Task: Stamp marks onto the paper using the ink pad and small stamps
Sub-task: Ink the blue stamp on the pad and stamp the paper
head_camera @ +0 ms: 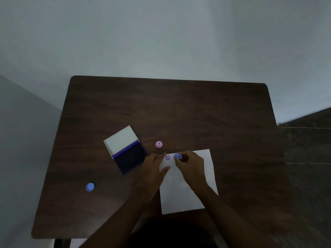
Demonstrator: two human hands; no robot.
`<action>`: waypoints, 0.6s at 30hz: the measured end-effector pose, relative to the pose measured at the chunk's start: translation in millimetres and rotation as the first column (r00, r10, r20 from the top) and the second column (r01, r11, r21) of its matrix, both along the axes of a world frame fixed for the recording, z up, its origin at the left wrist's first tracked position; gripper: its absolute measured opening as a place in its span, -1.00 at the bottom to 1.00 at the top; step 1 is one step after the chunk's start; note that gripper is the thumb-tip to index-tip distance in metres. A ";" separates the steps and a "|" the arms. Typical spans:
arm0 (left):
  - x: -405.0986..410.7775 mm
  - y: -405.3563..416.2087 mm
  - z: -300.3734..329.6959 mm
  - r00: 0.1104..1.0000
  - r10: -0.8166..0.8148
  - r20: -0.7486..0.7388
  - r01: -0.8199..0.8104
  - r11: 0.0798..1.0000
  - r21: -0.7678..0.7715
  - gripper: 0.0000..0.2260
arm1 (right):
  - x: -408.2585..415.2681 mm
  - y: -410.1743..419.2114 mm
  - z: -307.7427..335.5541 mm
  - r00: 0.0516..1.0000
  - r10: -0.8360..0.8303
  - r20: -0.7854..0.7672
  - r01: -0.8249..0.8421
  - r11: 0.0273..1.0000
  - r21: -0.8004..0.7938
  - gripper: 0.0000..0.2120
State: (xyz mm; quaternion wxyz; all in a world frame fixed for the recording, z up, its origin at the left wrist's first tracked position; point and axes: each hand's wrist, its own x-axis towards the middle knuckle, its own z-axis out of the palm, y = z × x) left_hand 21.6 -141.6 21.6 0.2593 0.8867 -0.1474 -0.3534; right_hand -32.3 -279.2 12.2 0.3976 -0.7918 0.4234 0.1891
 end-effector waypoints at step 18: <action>5.5 -22.9 -24.2 0.979 0.185 -0.088 -0.172 0.975 0.139 -0.56 | 10.6 1.1 -10.1 0.997 0.076 0.004 -0.076 0.997 0.017 -0.71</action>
